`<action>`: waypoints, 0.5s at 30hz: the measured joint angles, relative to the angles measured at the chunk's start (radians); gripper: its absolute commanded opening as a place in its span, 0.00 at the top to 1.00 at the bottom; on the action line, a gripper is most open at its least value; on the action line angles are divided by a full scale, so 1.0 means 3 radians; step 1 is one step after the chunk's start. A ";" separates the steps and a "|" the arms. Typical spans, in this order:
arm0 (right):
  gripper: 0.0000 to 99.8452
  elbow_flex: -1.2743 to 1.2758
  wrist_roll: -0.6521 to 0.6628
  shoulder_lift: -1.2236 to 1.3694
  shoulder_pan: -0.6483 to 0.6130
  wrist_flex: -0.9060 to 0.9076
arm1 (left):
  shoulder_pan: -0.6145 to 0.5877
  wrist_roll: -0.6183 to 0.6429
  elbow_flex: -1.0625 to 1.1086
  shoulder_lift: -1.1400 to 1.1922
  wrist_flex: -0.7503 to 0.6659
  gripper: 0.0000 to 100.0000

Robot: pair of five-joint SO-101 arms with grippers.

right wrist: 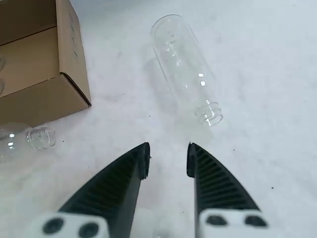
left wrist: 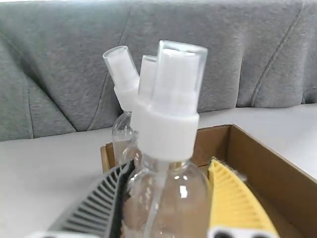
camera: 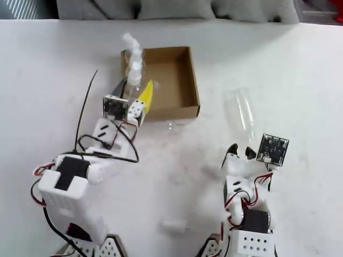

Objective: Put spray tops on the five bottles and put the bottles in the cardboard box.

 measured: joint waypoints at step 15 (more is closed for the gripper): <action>0.90 0.0000 0.0000 0.0000 0.0000 0.0000 | -0.0031 0.0000 0.0107 0.0000 0.0000 0.66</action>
